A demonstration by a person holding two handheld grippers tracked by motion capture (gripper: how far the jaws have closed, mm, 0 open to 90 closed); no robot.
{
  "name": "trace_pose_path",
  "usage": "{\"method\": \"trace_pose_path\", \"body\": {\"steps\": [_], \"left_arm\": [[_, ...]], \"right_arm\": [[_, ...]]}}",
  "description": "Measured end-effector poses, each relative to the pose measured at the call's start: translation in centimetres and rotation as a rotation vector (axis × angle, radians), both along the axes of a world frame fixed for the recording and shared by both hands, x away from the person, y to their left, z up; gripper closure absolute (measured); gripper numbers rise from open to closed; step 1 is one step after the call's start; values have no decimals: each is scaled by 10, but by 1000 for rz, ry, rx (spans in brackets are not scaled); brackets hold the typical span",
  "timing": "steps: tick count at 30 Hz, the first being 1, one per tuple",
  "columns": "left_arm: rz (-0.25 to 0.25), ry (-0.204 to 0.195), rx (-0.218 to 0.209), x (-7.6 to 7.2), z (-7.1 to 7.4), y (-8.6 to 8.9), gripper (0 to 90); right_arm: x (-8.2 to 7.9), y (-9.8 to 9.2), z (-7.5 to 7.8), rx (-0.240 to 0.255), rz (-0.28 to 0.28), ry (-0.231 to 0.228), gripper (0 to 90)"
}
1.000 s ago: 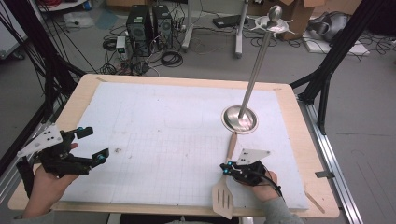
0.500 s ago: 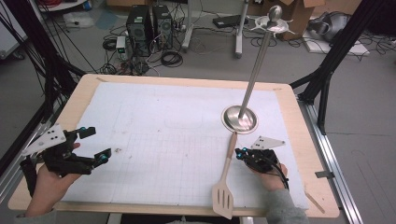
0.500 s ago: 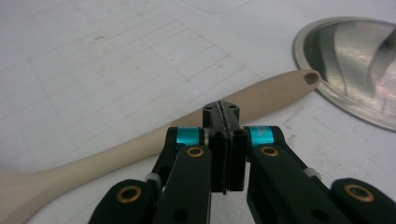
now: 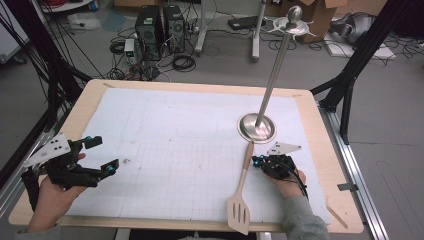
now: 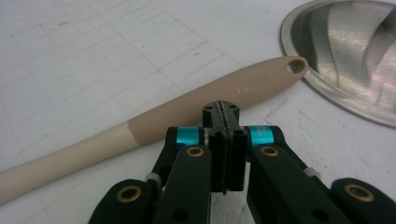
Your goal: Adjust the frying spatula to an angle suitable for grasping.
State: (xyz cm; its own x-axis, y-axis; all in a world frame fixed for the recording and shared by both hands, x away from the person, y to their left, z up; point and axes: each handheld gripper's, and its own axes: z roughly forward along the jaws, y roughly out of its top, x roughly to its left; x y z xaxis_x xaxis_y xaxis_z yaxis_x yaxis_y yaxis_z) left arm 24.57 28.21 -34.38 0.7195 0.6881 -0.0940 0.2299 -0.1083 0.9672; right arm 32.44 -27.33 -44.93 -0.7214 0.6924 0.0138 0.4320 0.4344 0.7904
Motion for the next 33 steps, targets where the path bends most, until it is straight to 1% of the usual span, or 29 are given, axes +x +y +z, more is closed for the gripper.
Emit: {"method": "trace_pose_path", "body": {"steps": [1,2,4,5,6,8,12,13,15,25,26,30,31,33], "left_arm": [[0,0,0,0,0,0,18],[0,1,1,0,0,0,18],[2,2,2,0,0,0,18],[2,2,2,0,0,0,18],[3,2,1,0,-1,0,18],[4,3,4,0,-1,0,18],[5,7,8,0,-2,0,18],[6,9,8,0,-2,0,18],[8,9,8,-1,-3,0,18],[10,11,11,-2,-3,0,18],[10,11,14,-1,-3,-1,18],[8,15,19,-1,-4,-1,18],[7,15,19,-1,-4,-1,18],[9,12,12,-2,-3,0,18]], "right_arm": [[0,0,0,0,0,0,900],[2,0,-1,-2,-3,17,900],[4,3,-1,-23,8,16,900],[4,3,-1,-23,8,16,900],[5,6,-1,-41,12,18,900],[7,8,-1,-32,24,13,900],[12,14,2,15,40,5,900],[13,16,3,2,42,0,900],[15,18,3,-5,44,9,900],[19,23,1,8,38,-8,900],[19,23,1,11,37,-4,900],[22,27,2,1,40,-4,900],[25,31,3,-11,42,-8,900],[27,36,4,-18,43,-3,900]]}}
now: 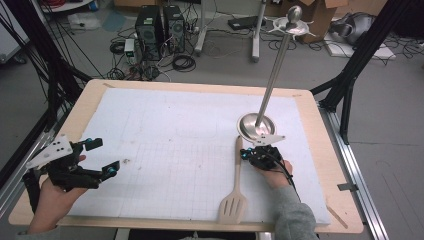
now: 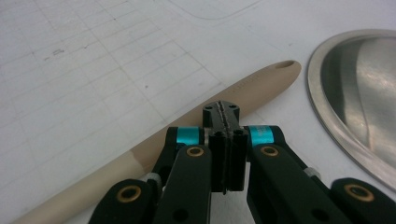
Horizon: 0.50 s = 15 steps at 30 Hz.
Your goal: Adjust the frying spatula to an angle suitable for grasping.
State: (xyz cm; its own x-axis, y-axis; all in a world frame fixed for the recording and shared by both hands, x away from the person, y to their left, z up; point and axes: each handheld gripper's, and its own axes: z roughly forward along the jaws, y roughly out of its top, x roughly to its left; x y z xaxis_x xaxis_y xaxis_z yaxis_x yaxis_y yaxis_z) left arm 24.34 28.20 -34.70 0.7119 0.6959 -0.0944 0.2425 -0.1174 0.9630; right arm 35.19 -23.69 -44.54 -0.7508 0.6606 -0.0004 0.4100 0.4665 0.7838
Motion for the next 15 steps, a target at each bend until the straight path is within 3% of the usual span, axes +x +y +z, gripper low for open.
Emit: {"method": "trace_pose_path", "body": {"steps": [15], "left_arm": [[29,1,4,-8,-2,9,18]], "right_arm": [[14,24,0,10,27,9,900]]}}
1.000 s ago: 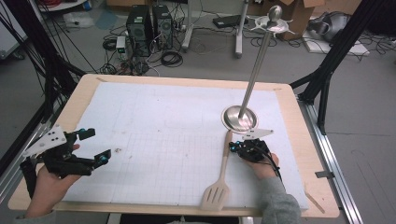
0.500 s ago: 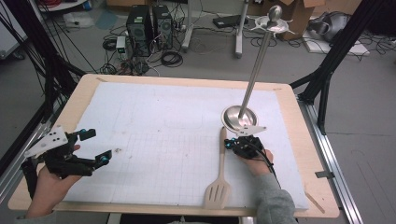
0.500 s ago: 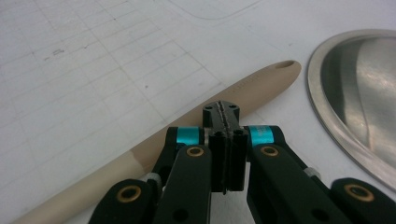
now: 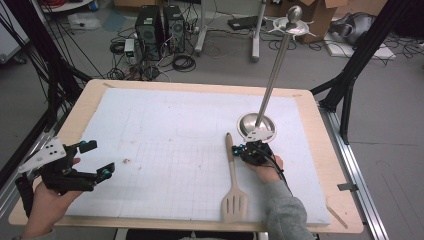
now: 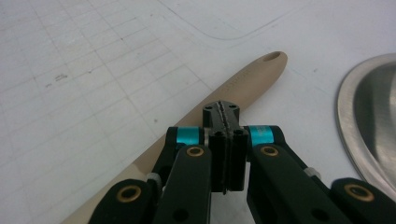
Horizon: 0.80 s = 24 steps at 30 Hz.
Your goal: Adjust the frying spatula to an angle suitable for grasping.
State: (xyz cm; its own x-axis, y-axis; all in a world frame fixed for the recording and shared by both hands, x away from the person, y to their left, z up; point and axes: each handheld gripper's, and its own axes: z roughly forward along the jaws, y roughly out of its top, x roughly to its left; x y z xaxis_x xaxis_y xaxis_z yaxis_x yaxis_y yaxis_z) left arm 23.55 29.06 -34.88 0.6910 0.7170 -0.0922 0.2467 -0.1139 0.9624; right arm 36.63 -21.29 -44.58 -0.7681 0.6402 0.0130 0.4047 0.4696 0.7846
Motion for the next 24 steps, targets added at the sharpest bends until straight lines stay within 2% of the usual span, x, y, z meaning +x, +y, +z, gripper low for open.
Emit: {"method": "trace_pose_path", "body": {"steps": [9,13,19,24], "left_arm": [[14,0,4,-5,0,5,18],[19,-2,3,-7,0,6,18],[22,2,8,-7,-1,6,18],[19,2,4,-5,-1,6,18]], "right_arm": [[7,20,2,-22,30,-1,900],[8,26,0,2,31,6,900],[9,27,0,-8,32,-4,900],[6,26,4,5,38,-12,900]]}}
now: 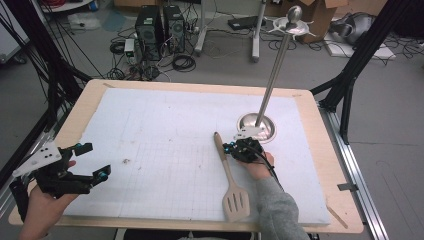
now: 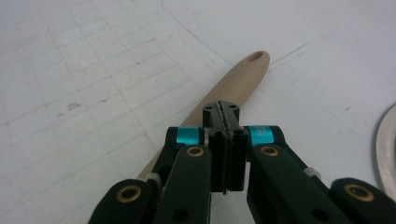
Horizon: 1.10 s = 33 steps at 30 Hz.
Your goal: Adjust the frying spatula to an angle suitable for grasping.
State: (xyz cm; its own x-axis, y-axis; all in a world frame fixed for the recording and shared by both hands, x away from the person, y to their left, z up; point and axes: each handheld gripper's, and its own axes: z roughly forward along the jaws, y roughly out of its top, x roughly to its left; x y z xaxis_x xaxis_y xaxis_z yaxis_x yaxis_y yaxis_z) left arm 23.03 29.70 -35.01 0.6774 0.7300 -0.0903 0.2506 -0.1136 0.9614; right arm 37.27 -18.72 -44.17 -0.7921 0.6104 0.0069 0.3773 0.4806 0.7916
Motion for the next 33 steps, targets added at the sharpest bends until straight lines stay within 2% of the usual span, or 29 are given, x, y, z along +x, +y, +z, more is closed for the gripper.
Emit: {"method": "trace_pose_path", "body": {"steps": [4,8,13,21,25,33], "left_arm": [[-9,2,0,3,0,-1,18],[-18,-4,-5,6,2,-4,18],[-46,-5,-9,14,2,-12,18],[-77,5,-10,25,1,-22,18],[-94,6,-10,31,0,-28,18],[-112,15,-7,38,-2,-35,18]], "right_arm": [[-8,-3,10,8,11,-18,900],[-22,-5,23,5,47,-46,900],[-36,-6,29,23,67,-52,900],[-58,-6,21,15,87,-31,900],[-65,-7,13,0,98,-7,900],[-77,-9,7,-6,124,19,900]]}}
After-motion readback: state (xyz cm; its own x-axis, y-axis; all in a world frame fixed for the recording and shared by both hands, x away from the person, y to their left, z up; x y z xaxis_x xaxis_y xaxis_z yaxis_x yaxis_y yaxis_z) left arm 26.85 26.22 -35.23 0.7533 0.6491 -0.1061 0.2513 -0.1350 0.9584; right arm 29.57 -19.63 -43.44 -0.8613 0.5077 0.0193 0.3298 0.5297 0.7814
